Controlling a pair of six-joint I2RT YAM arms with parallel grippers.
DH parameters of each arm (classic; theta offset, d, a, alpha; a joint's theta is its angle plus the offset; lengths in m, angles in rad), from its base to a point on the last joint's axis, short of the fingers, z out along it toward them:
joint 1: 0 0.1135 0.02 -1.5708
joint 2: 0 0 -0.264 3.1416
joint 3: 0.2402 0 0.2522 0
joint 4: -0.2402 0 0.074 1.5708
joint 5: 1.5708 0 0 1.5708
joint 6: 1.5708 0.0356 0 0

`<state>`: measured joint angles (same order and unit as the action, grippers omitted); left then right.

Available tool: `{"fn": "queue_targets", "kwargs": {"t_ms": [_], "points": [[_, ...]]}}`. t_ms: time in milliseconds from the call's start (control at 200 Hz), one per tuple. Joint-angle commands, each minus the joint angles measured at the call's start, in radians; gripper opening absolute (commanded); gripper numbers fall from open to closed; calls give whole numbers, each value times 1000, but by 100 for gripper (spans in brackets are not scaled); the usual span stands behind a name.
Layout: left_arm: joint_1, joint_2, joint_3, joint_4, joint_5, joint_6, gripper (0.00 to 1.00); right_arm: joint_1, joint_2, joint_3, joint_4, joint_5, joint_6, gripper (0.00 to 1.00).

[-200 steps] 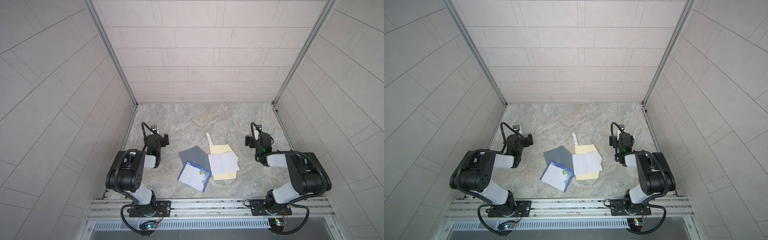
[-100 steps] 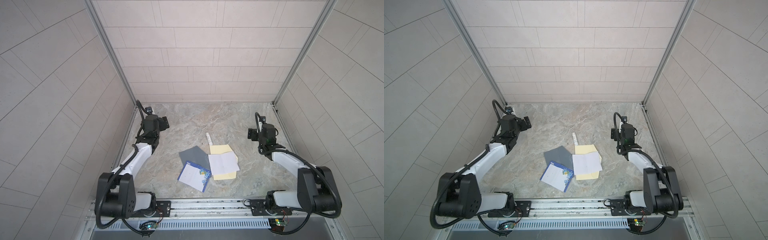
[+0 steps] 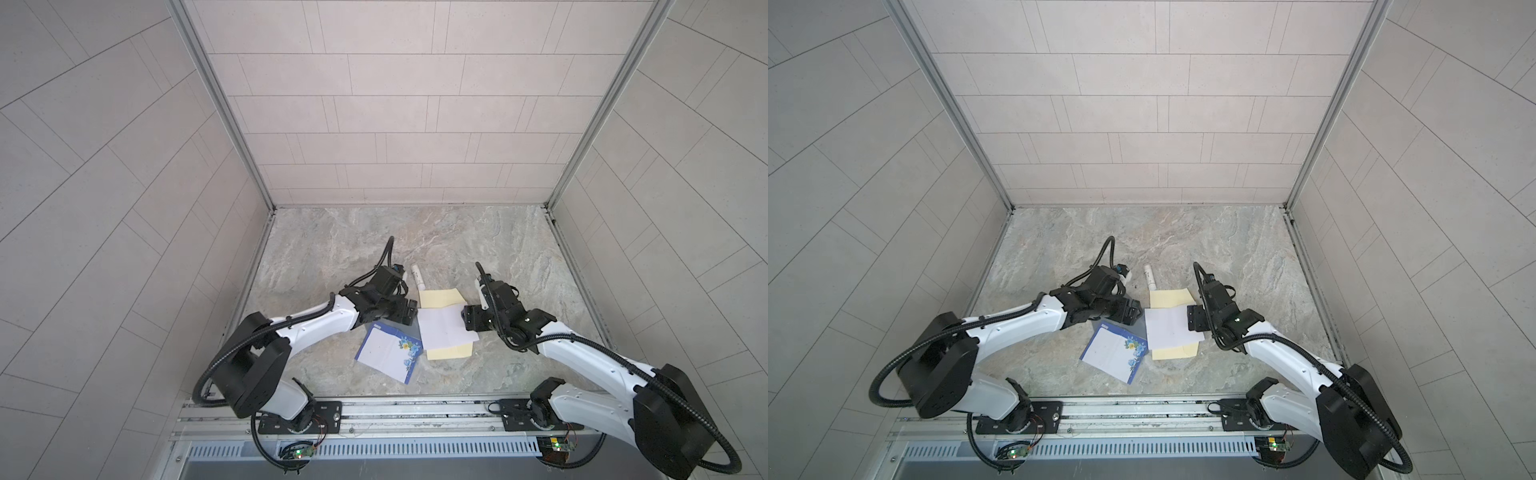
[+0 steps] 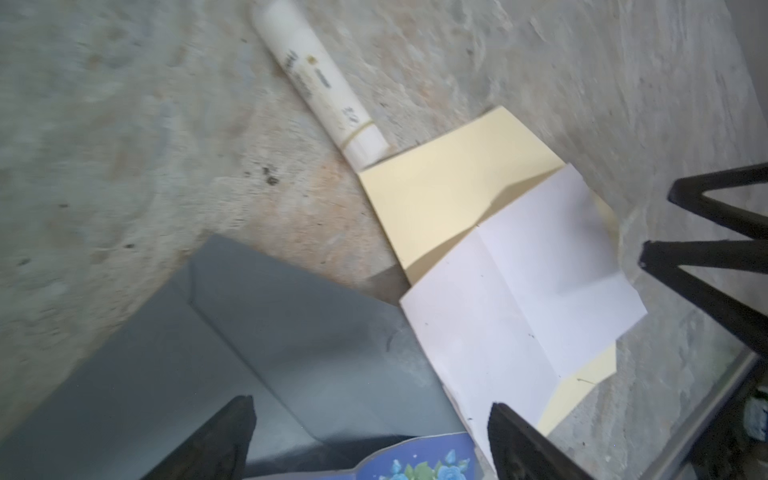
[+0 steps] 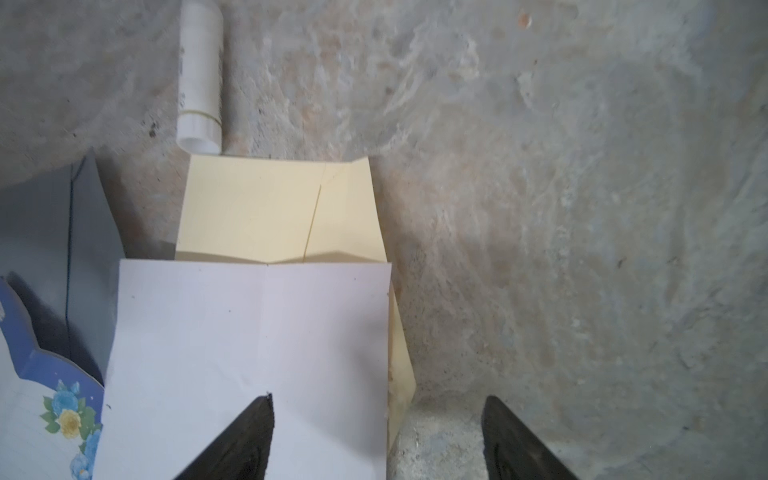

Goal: Place the letter into the envelope and seal it
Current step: 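Reach both grippers down to the white letter lying on the cream envelope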

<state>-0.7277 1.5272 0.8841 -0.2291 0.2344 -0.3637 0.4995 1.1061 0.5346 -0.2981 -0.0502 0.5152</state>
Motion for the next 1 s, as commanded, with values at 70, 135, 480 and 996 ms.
{"fn": "queue_targets", "kwargs": {"t_ms": [70,135,480,996], "points": [[-23,142,148,-206,136,153,86,8,40,8,-52,-22,108,73],[-30,162,154,-220,157,167,82,8,47,12,-54,-20,119,72],[-35,217,191,-260,272,185,76,11,120,126,-123,-4,106,68],[-35,354,277,-303,310,212,67,17,326,204,-91,-94,148,65]]}}
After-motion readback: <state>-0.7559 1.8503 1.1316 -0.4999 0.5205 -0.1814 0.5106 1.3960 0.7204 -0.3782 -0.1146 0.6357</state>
